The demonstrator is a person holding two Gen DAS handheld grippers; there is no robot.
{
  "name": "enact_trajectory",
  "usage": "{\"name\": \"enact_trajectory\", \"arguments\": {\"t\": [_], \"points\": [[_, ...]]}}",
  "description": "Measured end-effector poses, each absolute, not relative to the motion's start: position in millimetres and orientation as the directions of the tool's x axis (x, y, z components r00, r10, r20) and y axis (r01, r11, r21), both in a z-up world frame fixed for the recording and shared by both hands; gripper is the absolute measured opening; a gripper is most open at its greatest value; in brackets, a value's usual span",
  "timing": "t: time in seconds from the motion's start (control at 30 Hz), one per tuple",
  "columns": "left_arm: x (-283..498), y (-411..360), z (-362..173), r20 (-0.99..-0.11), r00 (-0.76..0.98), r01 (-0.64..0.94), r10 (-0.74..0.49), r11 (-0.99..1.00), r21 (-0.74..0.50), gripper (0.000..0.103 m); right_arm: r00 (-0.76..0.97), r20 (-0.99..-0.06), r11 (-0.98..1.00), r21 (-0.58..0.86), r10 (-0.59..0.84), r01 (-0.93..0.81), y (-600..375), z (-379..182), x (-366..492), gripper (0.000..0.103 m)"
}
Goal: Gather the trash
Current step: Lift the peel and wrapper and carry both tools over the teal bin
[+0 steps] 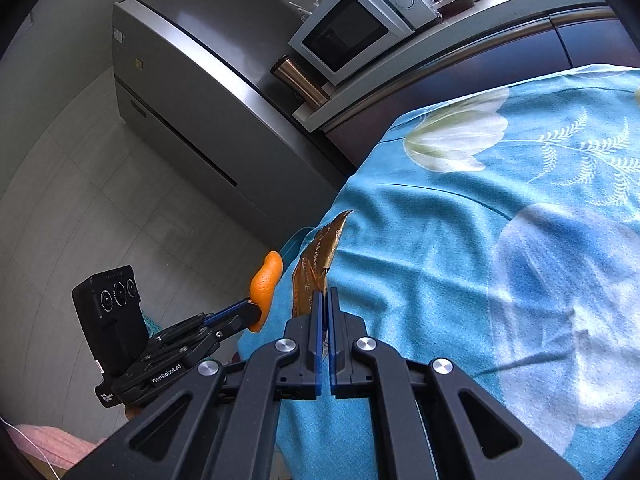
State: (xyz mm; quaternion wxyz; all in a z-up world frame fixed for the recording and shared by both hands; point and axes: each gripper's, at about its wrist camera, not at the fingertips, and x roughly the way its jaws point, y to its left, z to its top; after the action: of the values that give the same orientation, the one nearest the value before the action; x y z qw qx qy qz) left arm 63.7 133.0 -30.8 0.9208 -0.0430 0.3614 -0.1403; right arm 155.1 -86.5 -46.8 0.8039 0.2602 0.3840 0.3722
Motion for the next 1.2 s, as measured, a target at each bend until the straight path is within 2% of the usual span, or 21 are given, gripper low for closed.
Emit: {"name": "enact_trajectory", "arguments": {"t": [1.2], "points": [[62,175,-24,-0.651,0.729,0.144,-0.212,0.977,-0.157,0.013,0.360,-0.414,0.544,0.713,0.836,-0.443,-42,-41,172,0.002]]}}
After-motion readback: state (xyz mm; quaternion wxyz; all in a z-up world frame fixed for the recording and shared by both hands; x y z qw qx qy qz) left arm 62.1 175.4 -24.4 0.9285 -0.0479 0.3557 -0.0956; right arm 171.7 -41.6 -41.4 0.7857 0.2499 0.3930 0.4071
